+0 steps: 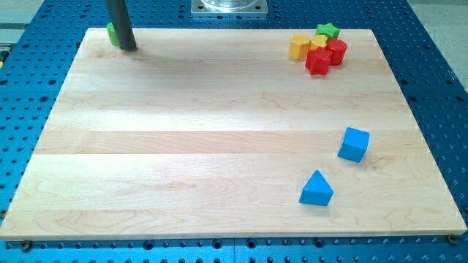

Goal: Move hexagon at the center

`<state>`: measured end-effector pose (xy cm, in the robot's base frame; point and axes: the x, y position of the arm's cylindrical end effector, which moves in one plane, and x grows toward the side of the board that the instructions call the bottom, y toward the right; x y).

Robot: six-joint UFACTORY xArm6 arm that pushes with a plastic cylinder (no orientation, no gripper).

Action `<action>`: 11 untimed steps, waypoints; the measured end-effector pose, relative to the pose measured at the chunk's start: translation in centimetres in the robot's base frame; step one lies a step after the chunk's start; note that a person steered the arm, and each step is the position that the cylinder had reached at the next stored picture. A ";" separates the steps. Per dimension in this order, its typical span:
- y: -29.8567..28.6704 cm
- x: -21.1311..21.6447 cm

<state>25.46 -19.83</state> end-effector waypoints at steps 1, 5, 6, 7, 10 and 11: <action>3.2 6.5; 33.8 13.9; 38.7 10.5; 43.7 6.3; 40.0 -6.2; 34.0 -2.0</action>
